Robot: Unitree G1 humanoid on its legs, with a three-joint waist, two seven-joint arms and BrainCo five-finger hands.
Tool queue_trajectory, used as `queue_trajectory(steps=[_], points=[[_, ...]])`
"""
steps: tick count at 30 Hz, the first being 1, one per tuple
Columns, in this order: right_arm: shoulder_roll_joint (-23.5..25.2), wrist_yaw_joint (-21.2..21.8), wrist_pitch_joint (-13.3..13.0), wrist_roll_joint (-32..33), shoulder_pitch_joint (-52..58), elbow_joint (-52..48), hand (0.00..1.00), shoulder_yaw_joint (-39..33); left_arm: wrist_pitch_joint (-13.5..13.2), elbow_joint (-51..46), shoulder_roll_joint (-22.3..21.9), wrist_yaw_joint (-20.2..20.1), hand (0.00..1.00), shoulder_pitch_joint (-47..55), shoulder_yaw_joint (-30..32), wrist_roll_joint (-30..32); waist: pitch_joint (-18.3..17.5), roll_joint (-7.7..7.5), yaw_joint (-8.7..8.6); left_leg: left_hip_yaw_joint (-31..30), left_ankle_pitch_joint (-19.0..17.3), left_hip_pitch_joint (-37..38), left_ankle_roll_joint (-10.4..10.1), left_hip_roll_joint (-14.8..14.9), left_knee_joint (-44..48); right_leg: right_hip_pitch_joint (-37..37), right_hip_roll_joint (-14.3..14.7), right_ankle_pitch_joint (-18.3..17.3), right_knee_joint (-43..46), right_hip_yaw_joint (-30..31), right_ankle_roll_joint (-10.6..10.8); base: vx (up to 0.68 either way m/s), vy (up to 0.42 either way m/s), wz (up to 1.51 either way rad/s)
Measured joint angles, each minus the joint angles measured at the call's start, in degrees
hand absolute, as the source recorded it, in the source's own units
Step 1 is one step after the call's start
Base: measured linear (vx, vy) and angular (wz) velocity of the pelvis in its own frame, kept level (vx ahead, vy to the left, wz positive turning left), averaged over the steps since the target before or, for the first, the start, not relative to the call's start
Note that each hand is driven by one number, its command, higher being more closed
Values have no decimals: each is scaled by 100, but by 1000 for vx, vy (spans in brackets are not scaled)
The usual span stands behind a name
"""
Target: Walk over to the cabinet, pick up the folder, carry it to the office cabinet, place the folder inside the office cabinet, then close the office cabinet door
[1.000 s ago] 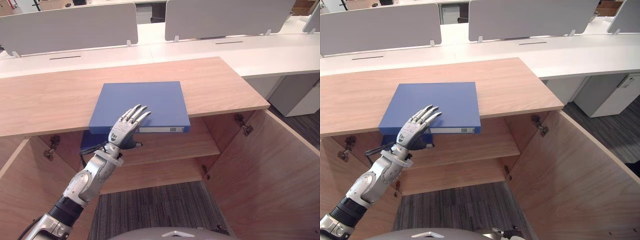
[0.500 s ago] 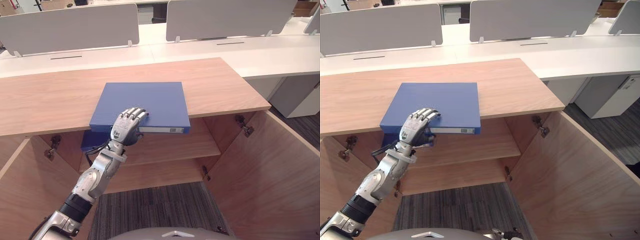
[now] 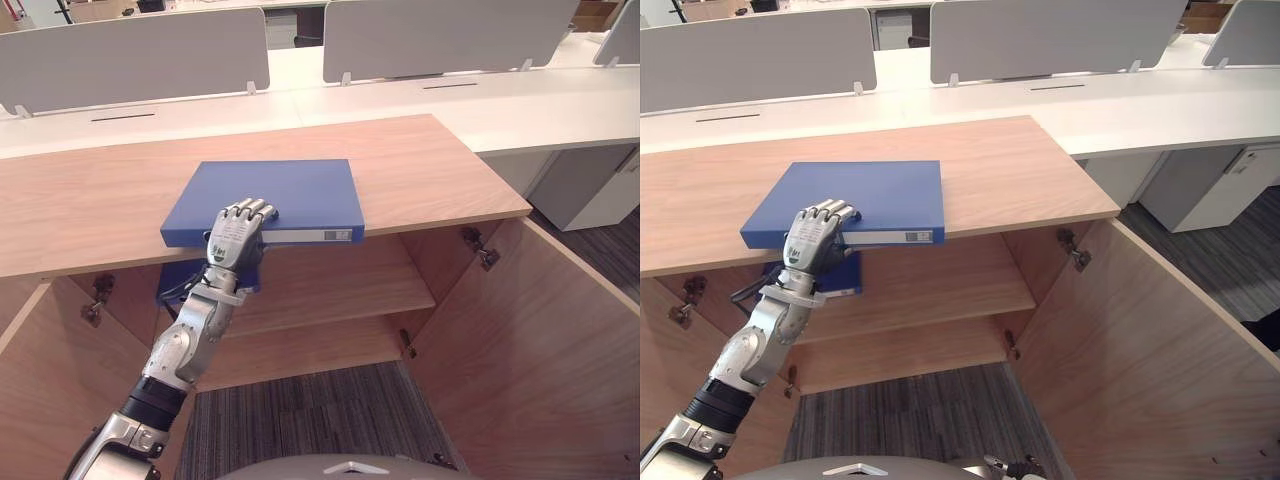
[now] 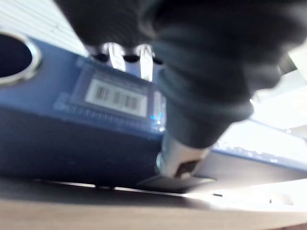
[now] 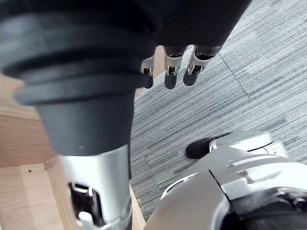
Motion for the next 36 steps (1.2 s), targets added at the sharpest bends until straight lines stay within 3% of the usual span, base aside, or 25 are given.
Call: queue_trajectory(steps=[8,16,26,36], points=[[38,-16,-23,58,-1,-87,0,92,-35,-658,-344,32,100,468,156,-255,-17,-9,29,79,-38,-2,20,1,0,-41,1,1,1,80,3,0,0,-4],[151,-88,-288,402,142,-1103,0,550,-331,-1849,-903,245,100,1072,268,-1374,-142,-4,132,179,-58,-126,11,10,36,-244,-1,-1,107,260,23,4,-14,-8],[662,-129,-885,888,598,-4080,0,899,-543,-3011,-1569,526,100,1750,272,-2579,-144,4,180,244,-38,-135,44,4,28,-418,-6,-58,360,377,93,-39,-20,-5],[933,-247,-1486,1059,1018,-6854,0,1010,-718,-3770,-1837,723,100,2145,322,-3374,-138,-7,194,244,-34,-135,50,4,35,-422,-7,-59,368,378,96,0,0,0]])
